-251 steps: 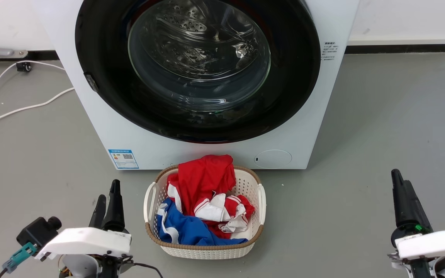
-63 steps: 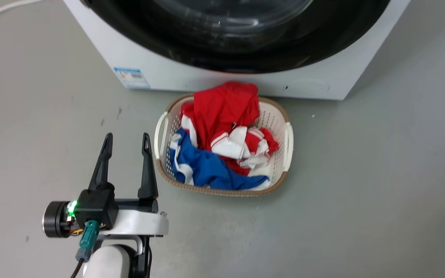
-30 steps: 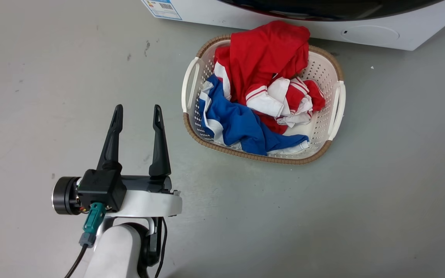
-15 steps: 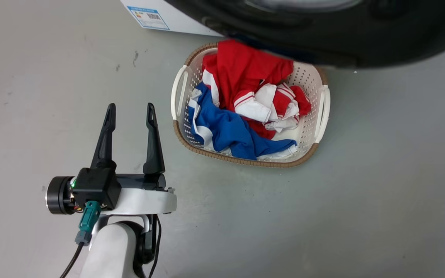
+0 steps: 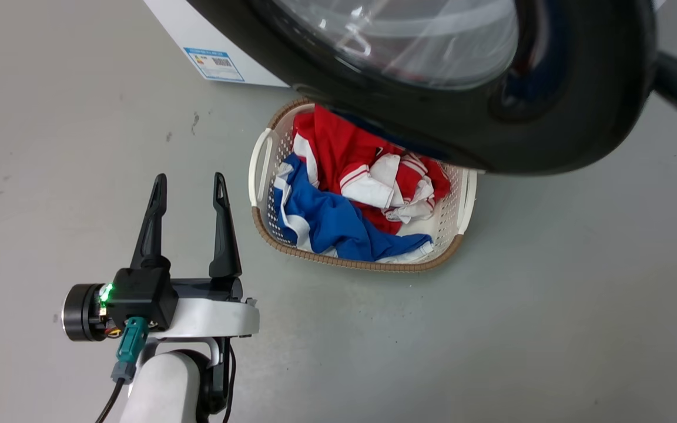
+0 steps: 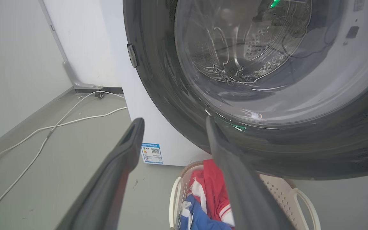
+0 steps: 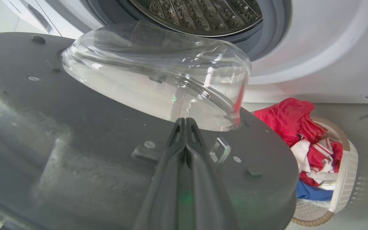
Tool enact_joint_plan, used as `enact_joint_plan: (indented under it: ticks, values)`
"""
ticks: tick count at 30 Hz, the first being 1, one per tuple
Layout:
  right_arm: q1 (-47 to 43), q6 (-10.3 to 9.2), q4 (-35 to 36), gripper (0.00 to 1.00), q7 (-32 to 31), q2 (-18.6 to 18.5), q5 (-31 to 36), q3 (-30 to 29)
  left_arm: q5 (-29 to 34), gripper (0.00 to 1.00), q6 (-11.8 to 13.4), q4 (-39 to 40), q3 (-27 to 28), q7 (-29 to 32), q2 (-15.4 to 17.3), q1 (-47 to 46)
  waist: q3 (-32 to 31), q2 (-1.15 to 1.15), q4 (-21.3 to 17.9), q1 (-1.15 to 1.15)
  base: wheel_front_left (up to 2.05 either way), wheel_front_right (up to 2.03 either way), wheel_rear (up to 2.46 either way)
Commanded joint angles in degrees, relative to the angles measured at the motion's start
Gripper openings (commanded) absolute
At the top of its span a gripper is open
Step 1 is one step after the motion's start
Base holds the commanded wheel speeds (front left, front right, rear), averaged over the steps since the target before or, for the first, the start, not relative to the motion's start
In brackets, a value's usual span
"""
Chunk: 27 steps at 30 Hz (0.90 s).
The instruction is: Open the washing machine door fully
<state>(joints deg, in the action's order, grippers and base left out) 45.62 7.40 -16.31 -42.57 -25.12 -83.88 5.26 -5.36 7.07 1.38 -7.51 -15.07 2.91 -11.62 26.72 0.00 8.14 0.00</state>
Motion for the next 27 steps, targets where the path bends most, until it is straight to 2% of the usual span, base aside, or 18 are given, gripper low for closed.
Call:
enact_joint_plan:
  ticks: [1, 17, 27]
  values:
    - [-2.0, 0.16, 1.5, 0.0, -0.3, 0.7, -0.5, 0.2, 0.3, 1.0, -0.2, -0.1, 0.1, -0.2, 0.0, 0.7, -0.8, 0.0, -0.3, 0.0, 0.0, 0.0, 0.0]
    - [-21.2, 0.16, 16.8, 0.0, 0.5, 7.3, -4.1, 4.1, 1.8, 1.0, -0.5, -1.0, 1.5, -0.2, 0.0, 4.8, -8.3, 0.0, -0.8, 0.0, 0.0, 0.0, 0.0]
    - [-31.0, 0.09, 21.5, 0.0, 1.3, 11.3, -3.9, 9.5, 2.1, 1.0, -0.4, -1.5, 1.5, -0.2, 0.0, 6.4, -11.4, 0.0, -0.6, 0.0, 0.0, 0.0, 0.0]
